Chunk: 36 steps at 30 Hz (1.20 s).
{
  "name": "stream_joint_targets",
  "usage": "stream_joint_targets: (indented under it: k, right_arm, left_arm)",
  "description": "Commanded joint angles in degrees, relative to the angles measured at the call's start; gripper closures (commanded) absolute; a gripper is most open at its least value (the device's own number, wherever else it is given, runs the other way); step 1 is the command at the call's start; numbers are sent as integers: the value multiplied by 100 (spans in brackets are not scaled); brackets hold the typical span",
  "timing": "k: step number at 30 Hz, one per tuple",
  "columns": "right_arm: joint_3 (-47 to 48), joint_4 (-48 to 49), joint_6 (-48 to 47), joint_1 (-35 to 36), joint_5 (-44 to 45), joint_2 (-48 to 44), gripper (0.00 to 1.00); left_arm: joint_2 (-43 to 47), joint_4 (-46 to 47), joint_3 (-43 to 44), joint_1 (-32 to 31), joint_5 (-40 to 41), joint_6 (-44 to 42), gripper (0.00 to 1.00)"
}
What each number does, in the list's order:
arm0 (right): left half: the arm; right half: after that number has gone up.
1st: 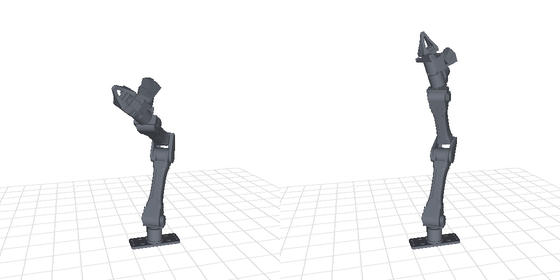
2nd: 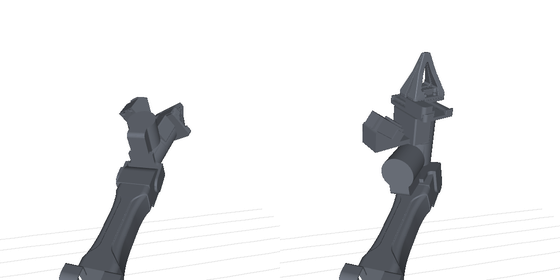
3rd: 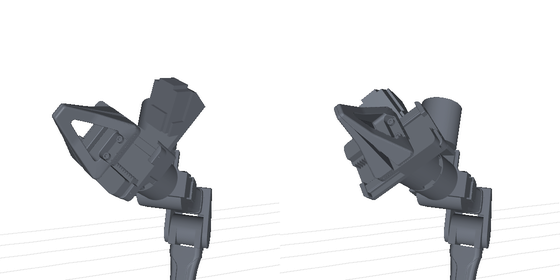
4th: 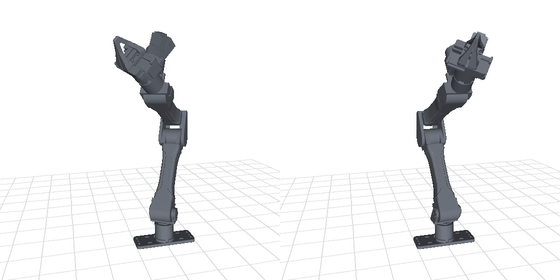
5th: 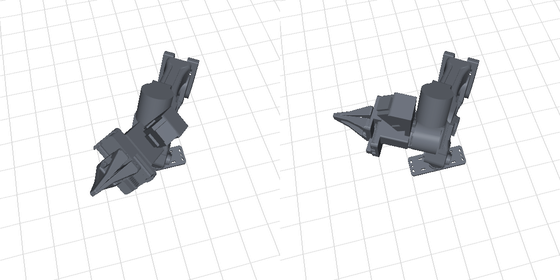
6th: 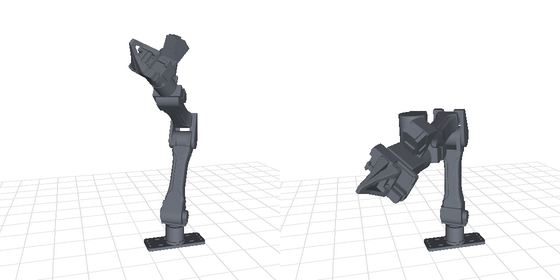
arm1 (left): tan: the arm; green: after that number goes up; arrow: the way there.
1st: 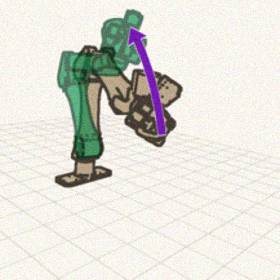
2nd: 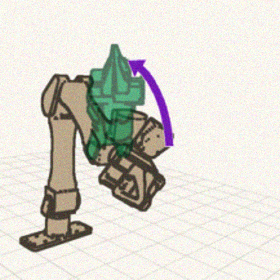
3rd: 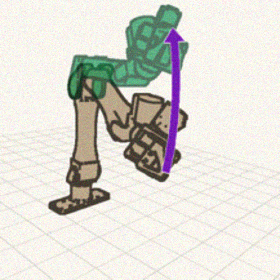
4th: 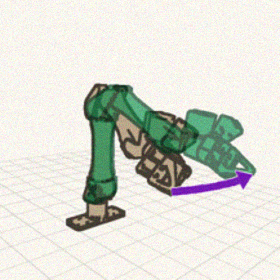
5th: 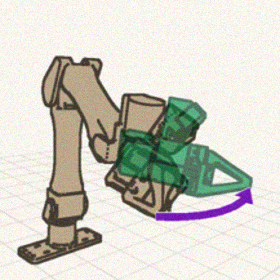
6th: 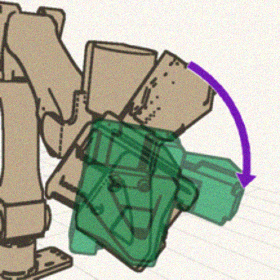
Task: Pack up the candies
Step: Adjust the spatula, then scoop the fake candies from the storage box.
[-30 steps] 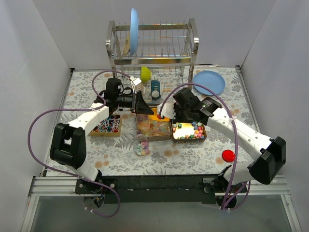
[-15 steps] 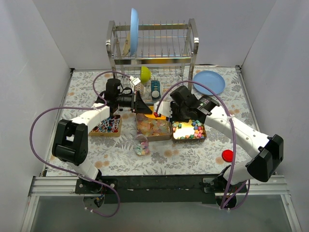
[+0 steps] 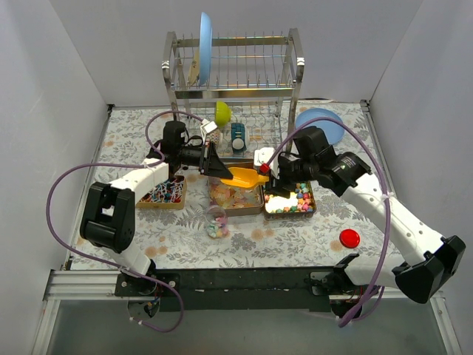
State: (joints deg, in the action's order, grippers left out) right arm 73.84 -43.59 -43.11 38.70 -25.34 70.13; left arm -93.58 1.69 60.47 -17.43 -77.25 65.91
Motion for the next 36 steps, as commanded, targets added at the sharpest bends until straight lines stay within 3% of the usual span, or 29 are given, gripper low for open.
stream_joint_targets:
  k: [1,9,13,18,19,20,21,24,25,26,30,36]
  right_arm:
    - [-186,299,137,-3,-586,89,40]
    - [-274,360,31,-3,-358,212,50]
    - [-344,387,48,-3,-104,221,66]
    - [-459,325,40,-3,117,212,76]
    - [-467,316,40,-3,143,221,88]
    - [-459,290,31,-3,170,229,93]
    - [-415,203,-12,-3,266,255,97]
    - [-65,-243,-442,-3,625,466,99]
    - [76,-385,-618,-3,740,554,99]
    - [208,-604,-994,-11,846,755,99]
    - [885,-1168,-1567,-3,1688,1336,99]
    - [1913,-1467,-2148,6,2945,2346,99]
  left_arm:
    - [-37,164,26,20,-246,97,100]
    - [-108,296,35,47,-290,238,100]
    - [-125,340,27,73,-317,273,100]
    - [-125,402,-35,108,-317,273,100]
    - [-125,393,-52,100,-299,282,100]
    - [-108,350,-61,117,-247,282,100]
    - [-99,262,-53,161,-133,273,93]
    - [67,-651,88,414,525,-235,60]
    - [120,-923,149,486,745,-463,55]
    - [173,-1439,167,565,1452,-813,53]
    - [507,-1935,-61,907,2976,-1054,45]
    - [903,-2270,-474,934,3962,-1107,42]
